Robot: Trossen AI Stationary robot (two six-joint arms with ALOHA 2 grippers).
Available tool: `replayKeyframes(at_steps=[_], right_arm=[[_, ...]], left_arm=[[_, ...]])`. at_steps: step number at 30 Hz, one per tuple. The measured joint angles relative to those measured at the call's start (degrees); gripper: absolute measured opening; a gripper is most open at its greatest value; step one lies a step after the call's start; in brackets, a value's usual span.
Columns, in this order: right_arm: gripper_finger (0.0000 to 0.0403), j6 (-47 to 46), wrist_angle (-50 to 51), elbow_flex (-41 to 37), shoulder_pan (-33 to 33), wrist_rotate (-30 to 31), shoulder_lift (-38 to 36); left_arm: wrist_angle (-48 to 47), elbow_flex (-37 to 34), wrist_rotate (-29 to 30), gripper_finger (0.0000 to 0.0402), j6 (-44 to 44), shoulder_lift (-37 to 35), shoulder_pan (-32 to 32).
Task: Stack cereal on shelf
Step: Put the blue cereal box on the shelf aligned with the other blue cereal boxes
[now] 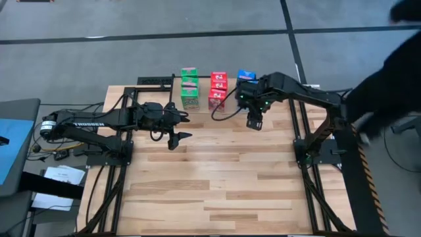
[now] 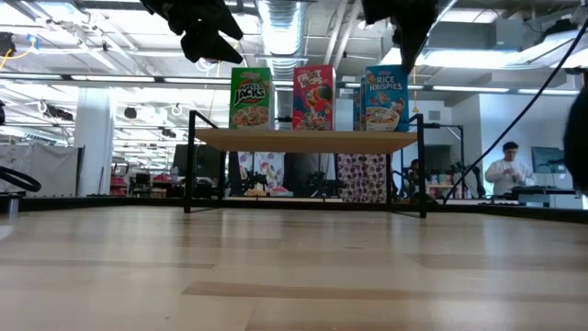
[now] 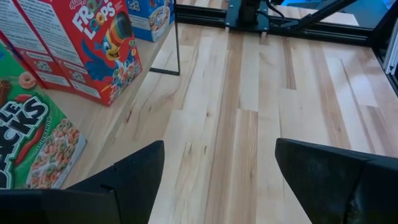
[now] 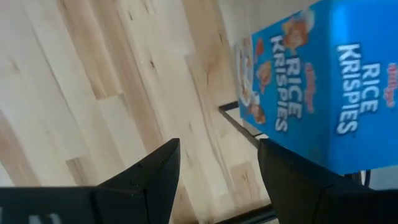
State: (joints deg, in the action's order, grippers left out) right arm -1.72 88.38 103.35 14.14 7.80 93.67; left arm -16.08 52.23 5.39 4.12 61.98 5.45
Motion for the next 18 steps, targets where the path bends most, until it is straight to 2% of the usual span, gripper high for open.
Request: replayKeyframes(at_steps=[18], right_arm=[[0.0239,0.19,-1.88,-0.04,3.97,1.3,0.33]], left_arm=[[0.0,0.0,0.0,0.0295,-0.02,0.0,0.02]])
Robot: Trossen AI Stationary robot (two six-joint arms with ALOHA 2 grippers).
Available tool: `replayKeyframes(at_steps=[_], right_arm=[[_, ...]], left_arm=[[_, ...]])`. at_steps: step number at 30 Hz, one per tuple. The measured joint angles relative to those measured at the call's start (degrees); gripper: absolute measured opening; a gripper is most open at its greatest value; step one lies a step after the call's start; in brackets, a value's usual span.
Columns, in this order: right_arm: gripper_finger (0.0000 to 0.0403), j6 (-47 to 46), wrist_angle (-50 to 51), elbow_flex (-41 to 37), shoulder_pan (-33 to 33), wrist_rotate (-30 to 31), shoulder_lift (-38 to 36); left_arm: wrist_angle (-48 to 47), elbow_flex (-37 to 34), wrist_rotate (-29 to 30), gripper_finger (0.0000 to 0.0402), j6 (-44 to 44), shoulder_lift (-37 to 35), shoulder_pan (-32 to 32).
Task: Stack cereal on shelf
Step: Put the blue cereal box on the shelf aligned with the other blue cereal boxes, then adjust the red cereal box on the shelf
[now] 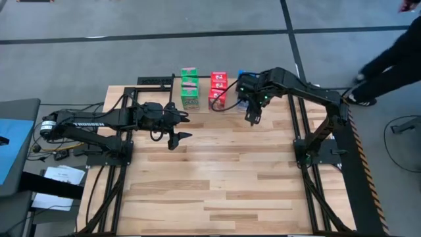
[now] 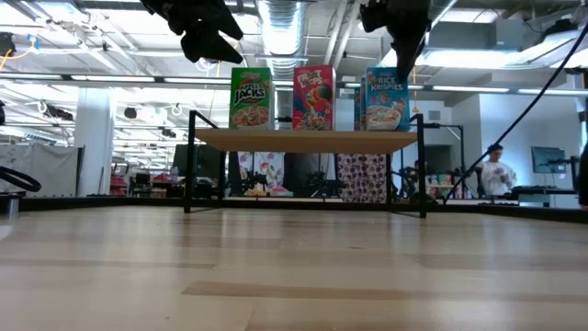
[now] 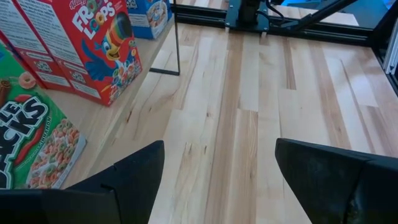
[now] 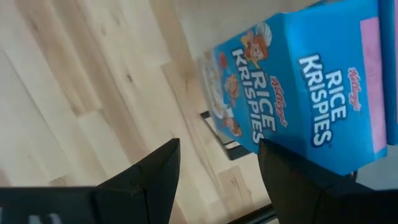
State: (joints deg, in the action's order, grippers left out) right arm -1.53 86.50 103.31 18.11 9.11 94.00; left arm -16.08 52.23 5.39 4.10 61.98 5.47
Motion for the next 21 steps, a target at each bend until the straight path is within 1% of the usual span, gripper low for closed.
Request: replayKeyframes(at_steps=[5,15,21], right_arm=[[0.024,-0.2,0.13,-0.02,-1.12,-2.17,0.0],[0.024,-1.61,0.11,-0.02,-2.14,-3.48,0.0],[0.024,-3.83,0.09,-0.02,-4.54,-4.88,0.02]], left_arm=[[0.0,0.0,0.0,0.0295,0.0,0.0,0.0],[0.02,0.0,0.0,0.0295,0.0,0.0,-0.02],[0.02,0.0,0.0,0.0295,0.0,0.0,-0.02]])
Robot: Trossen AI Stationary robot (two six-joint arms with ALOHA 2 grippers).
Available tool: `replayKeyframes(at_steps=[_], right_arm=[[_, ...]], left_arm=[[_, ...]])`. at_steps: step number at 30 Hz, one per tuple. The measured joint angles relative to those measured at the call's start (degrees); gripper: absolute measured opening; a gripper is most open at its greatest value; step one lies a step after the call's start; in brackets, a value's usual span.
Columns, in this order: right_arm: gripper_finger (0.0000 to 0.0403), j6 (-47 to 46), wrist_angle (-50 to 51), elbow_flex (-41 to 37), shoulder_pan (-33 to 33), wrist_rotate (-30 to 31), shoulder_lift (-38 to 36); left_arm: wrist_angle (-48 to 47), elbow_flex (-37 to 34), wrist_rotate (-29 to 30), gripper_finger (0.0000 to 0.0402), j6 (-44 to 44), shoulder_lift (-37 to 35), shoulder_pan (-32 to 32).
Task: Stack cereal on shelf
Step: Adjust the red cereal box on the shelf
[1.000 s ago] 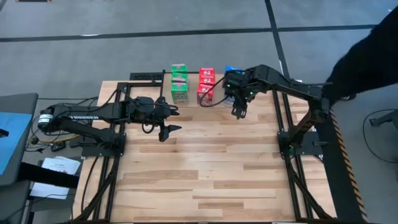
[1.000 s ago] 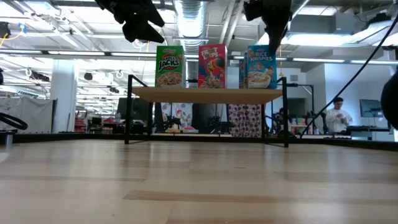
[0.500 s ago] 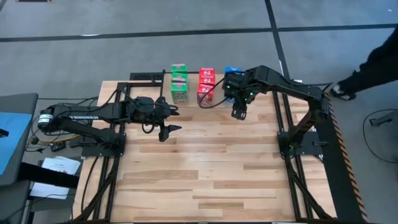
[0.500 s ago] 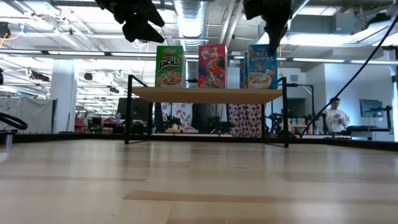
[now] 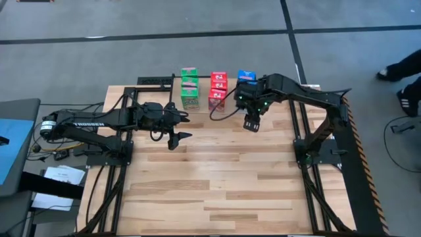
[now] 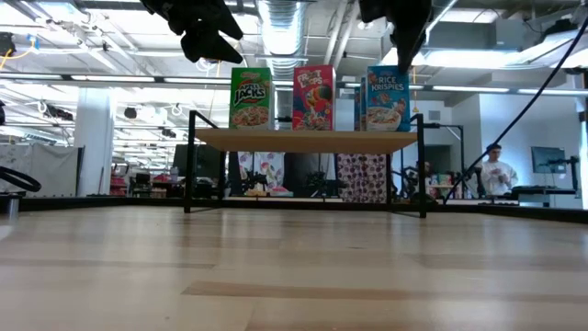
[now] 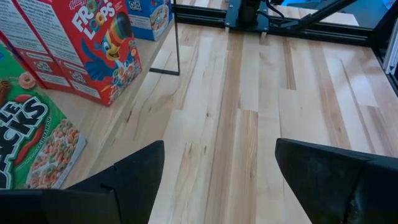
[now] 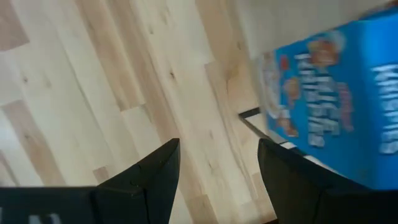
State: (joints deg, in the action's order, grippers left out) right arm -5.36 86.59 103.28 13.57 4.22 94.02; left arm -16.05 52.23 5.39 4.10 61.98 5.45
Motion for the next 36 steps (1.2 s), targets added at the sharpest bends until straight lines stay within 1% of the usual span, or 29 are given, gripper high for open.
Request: replayKeyframes(at_steps=[6,11,16,21,23,30,34,36], right_arm=[[0.024,-3.49,-2.28,0.0,-4.17,-0.01,0.0],[0.024,-7.61,-9.74,0.0,-7.34,0.03,0.0],[0.024,-9.39,-17.48,0.0,-10.13,0.2,0.0],[0.024,-8.59,-24.83,0.0,-12.17,3.81,0.0],[0.024,-7.83,-26.38,0.0,-12.56,5.09,0.0],[0.024,-6.78,-29.52,0.04,-11.7,6.39,1.11],[0.024,-5.85,-29.79,0.15,-10.44,6.41,3.03],[0.024,-5.29,-27.98,-0.03,-9.65,6.41,4.32]], left_arm=[[0.0,0.0,0.0,0.0295,0.0,0.0,0.0],[0.02,0.0,-0.02,0.0295,0.47,-0.55,0.02],[-0.12,0.0,0.0,0.0295,-1.93,-1.78,0.02],[-2.21,0.0,0.0,0.0295,-3.52,-3.54,0.02],[-3.07,0.0,0.0,0.0295,-3.89,-4.12,0.0],[-6.75,0.0,0.0,0.0295,-4.35,-4.7,0.0],[-8.87,0.0,0.0,0.0295,-4.35,-4.68,0.01],[-9.61,0.0,0.01,0.0295,-4.34,-4.68,0.01]])
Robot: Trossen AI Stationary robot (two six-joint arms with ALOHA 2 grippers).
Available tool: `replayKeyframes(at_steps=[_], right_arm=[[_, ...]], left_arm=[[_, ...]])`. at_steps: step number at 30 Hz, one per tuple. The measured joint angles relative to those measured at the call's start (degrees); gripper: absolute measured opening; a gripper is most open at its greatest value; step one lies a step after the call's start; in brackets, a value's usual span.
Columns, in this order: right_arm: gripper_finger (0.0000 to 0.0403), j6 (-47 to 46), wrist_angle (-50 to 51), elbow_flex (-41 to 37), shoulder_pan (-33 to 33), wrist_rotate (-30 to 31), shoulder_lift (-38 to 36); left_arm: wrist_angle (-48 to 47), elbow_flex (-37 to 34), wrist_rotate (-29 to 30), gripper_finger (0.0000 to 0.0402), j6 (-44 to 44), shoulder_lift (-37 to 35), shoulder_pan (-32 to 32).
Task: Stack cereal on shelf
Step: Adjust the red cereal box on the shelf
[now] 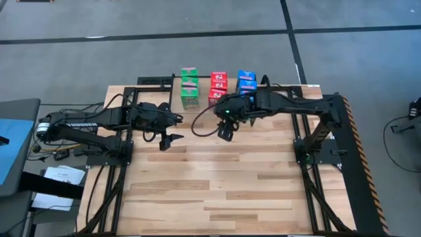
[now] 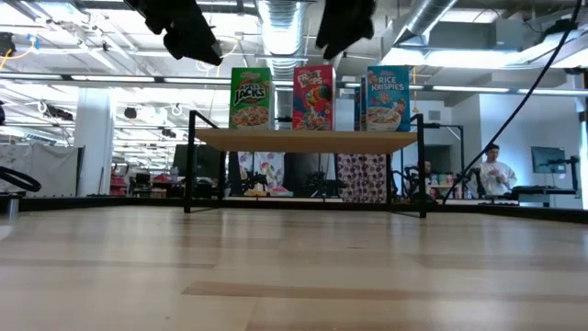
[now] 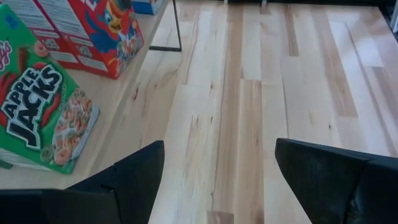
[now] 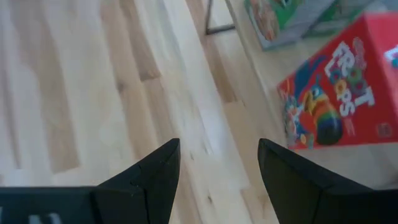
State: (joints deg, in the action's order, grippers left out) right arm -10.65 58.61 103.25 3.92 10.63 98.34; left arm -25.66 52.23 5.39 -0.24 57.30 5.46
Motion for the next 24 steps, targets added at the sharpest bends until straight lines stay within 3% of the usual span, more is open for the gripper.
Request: replayKeyframes(at_steps=[16,24], right_arm=[[0.024,0.59,-1.11,0.06,1.9,7.81,4.14],[0.024,0.6,-1.5,0.06,3.32,7.82,4.15]], left_arm=[[-1.43,0.0,0.49,0.0295,-0.14,0.0,-0.01],[-1.41,0.0,1.5,0.0295,-0.16,0.0,0.01]])
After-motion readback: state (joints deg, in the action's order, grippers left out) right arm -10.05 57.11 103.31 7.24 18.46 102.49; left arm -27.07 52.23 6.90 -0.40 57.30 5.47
